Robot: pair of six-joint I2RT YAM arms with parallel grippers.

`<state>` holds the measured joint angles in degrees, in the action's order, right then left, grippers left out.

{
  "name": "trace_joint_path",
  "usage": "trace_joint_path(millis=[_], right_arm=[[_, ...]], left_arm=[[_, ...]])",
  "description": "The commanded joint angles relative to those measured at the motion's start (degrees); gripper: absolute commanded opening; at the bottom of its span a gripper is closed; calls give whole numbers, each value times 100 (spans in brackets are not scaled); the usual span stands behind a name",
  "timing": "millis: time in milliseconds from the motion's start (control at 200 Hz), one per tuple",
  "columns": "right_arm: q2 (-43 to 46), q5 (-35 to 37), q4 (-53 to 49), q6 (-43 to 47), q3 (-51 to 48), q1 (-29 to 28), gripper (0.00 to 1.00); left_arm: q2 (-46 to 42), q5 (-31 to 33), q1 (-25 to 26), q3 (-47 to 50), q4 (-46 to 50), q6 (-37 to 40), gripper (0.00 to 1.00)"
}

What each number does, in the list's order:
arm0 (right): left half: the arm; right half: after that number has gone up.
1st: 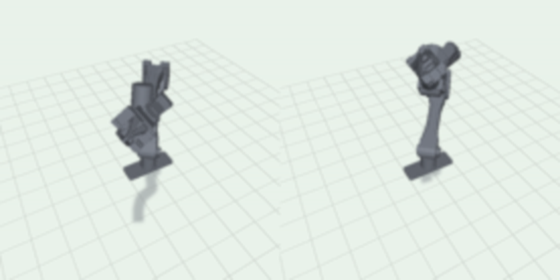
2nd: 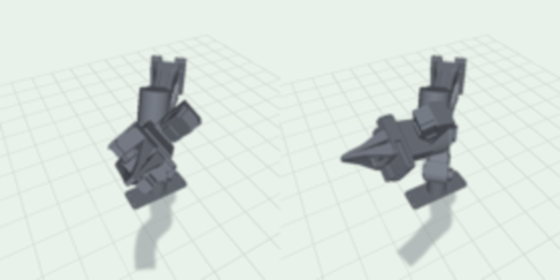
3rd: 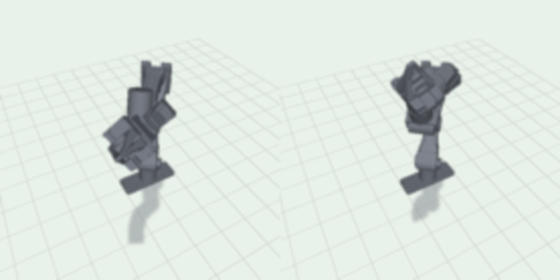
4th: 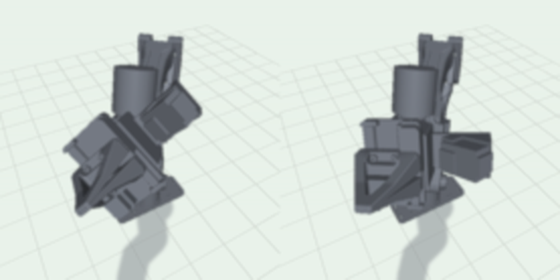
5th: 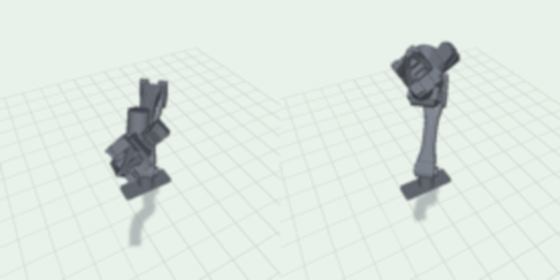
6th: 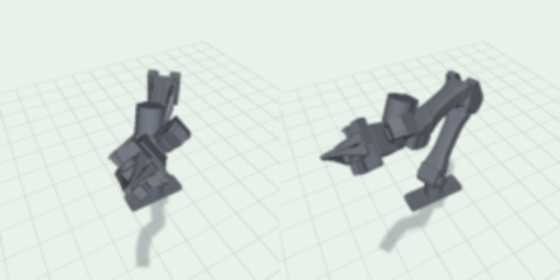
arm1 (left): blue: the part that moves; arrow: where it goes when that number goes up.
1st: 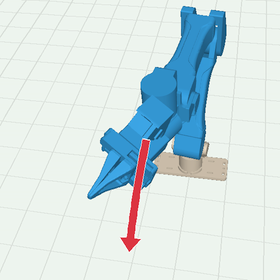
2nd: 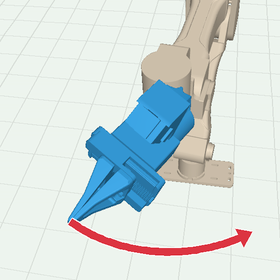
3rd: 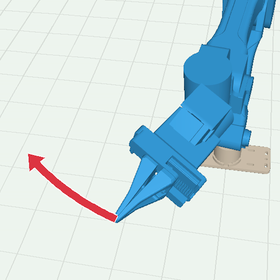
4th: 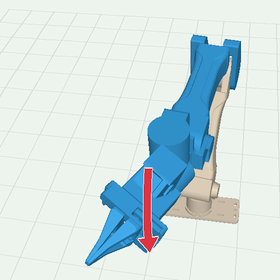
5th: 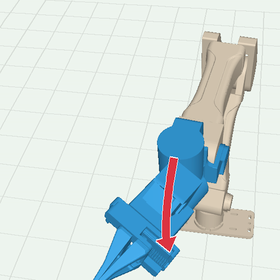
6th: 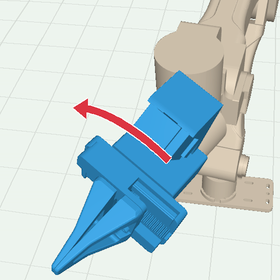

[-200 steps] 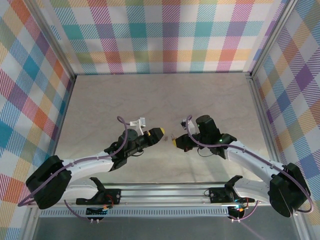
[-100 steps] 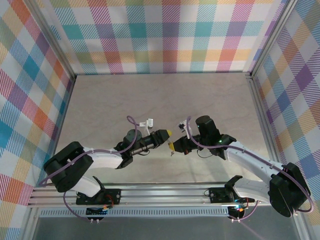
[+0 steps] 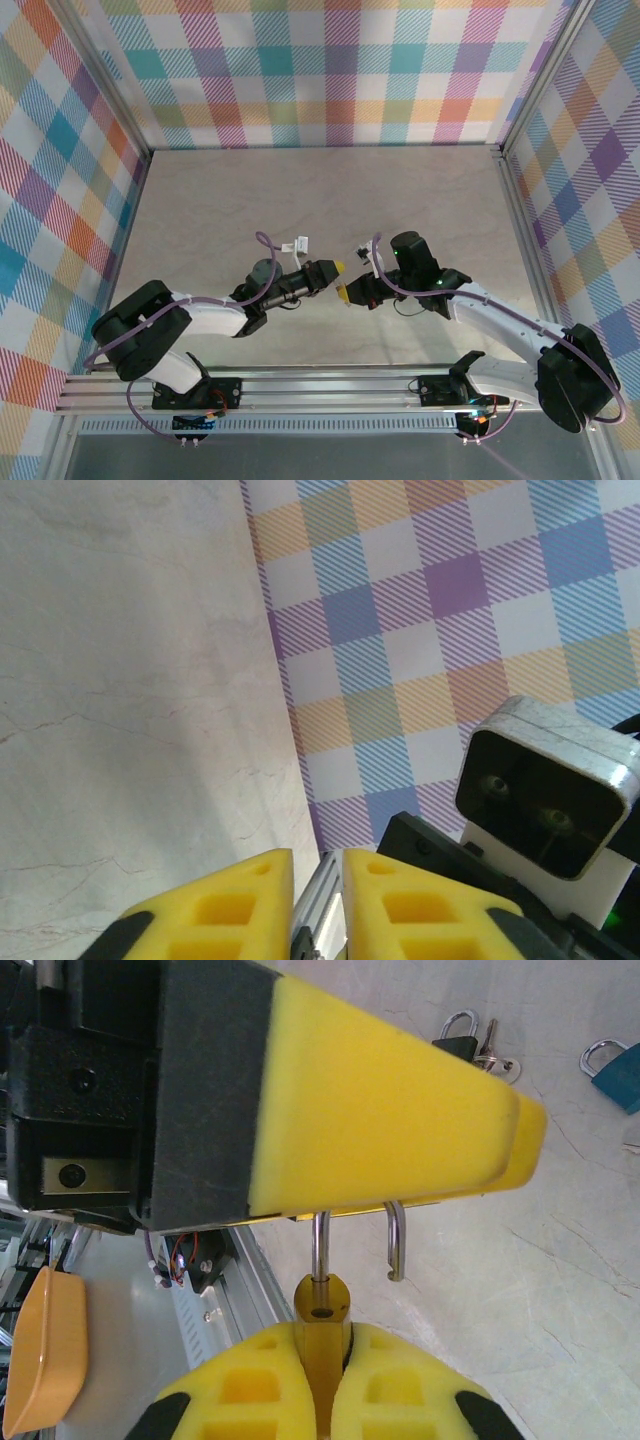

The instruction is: Lock with the key

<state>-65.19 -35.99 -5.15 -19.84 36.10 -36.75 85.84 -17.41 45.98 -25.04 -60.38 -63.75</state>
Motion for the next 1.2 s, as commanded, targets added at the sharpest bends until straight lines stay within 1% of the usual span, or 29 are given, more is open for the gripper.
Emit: trace_joint_path(millis=[0,155,310,465,565,715,1195], right_arm=[[-69,-41,223,91,-45,-7,0],[-119,4,300,56,-95,-7,0],[-84,21,348,43,-131,-6,0],[26,-178,572,13,-236,-6,0],[100,-362,728,-16,-308,6,0],[168,-566,851,-88,-323,32,0],[271,-1540,1537,-502,-358,282,0]], left_arm=[[89,-155,-4,-22,-554,-59,14],[115,-234,-1,-14,-660,-71,0],[143,-362,-5,67,-978,-78,0],[266,-663,-2,145,-1650,-182,0],[136,-867,-4,151,-1650,-80,0],[-331,-1032,-6,236,-1592,131,0],[-1161,-1902,-4,450,-1600,256,0]])
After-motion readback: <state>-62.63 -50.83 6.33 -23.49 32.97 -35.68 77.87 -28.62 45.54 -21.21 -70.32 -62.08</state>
